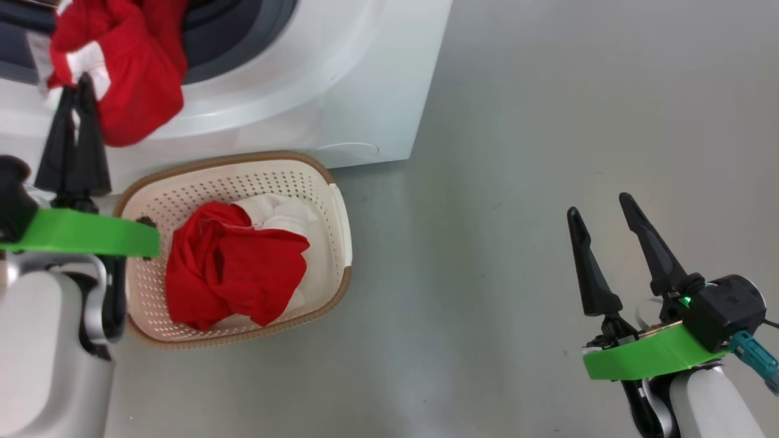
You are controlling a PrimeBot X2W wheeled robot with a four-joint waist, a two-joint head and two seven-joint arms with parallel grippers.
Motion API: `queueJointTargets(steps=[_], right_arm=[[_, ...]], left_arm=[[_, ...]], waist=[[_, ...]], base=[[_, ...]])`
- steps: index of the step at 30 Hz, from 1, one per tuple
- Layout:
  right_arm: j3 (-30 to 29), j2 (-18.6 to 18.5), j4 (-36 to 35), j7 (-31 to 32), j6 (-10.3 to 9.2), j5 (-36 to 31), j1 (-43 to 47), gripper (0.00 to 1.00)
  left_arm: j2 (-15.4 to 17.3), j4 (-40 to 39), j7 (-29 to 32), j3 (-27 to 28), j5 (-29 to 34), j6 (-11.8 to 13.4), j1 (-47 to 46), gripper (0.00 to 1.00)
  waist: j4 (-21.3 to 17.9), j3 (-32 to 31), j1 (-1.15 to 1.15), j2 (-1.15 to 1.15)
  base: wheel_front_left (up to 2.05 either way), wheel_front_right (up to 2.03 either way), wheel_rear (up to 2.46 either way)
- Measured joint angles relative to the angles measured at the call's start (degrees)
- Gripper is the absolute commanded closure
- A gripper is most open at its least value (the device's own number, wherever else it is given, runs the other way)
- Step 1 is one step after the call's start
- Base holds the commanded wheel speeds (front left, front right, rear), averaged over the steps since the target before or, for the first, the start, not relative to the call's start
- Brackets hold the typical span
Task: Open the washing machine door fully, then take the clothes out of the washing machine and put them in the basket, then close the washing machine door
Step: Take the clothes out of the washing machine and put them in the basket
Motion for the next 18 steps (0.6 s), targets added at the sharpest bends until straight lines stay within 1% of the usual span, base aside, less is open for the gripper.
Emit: queueJointTargets(steps=[10, 18], right_arm=[[-1.35, 0.01, -0.79, 0.0, 0.0, -0.01, 1.06, 0.0], [-1.56, 0.01, -1.36, 0.0, 0.0, 0.0, 1.13, 0.0]], left_arm=[[-0.76, -11.1, 1.59, -1.25, 0.0, 2.38, 7.17, 1.0], [-1.51, -19.53, 3.47, -2.45, 0.05, 4.34, 12.4, 1.0]], waist=[[1.66, -1.51, 0.0, 0.0], [2.21, -0.89, 0.0, 0.0]], base=[[0.0, 0.0, 0.0], [0.0, 0.0, 0.0]])
